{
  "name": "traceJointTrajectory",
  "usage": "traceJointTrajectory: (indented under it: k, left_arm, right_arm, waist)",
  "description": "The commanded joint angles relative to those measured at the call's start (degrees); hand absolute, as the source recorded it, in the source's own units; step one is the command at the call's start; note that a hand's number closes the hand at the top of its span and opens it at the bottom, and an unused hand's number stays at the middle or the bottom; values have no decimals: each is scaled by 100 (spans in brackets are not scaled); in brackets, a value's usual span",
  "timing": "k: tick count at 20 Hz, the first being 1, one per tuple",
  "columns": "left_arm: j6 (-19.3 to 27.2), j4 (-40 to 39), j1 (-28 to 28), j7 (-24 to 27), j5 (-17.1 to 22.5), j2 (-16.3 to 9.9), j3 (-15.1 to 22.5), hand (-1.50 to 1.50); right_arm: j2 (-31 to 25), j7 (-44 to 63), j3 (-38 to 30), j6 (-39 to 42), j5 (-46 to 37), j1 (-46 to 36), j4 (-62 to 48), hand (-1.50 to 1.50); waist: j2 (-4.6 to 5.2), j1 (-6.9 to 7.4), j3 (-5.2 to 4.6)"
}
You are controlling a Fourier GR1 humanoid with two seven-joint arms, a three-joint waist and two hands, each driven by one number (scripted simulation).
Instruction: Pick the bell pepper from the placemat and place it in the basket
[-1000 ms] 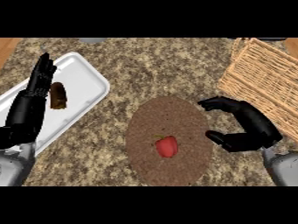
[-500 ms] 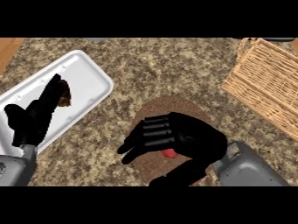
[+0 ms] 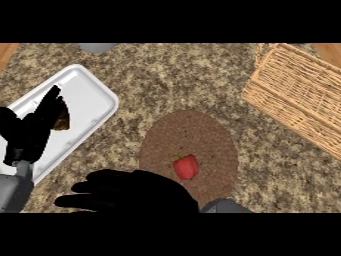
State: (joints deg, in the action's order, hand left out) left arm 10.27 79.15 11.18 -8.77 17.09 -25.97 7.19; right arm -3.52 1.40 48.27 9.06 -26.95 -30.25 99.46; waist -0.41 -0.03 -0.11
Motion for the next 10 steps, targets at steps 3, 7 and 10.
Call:
traceJointTrajectory:
  k: [3,7,10]
  left_arm:
    - [34,-47,-26,-176,55,-88,-143,0]
    - [-129,-164,-8,-78,112,-126,-246,0]
    - [-361,45,-162,-96,214,-325,-347,0]
  right_arm:
    - [-402,1943,-259,737,-1375,-1202,420,-150]
    - [-29,3297,-756,1659,-1412,-1850,451,-150]
    - [-1,3841,-1555,3059,-474,-2444,688,-150]
  waist:
    - [-125,-182,-15]
    - [-27,-93,-6]
    - [-28,-25,-1]
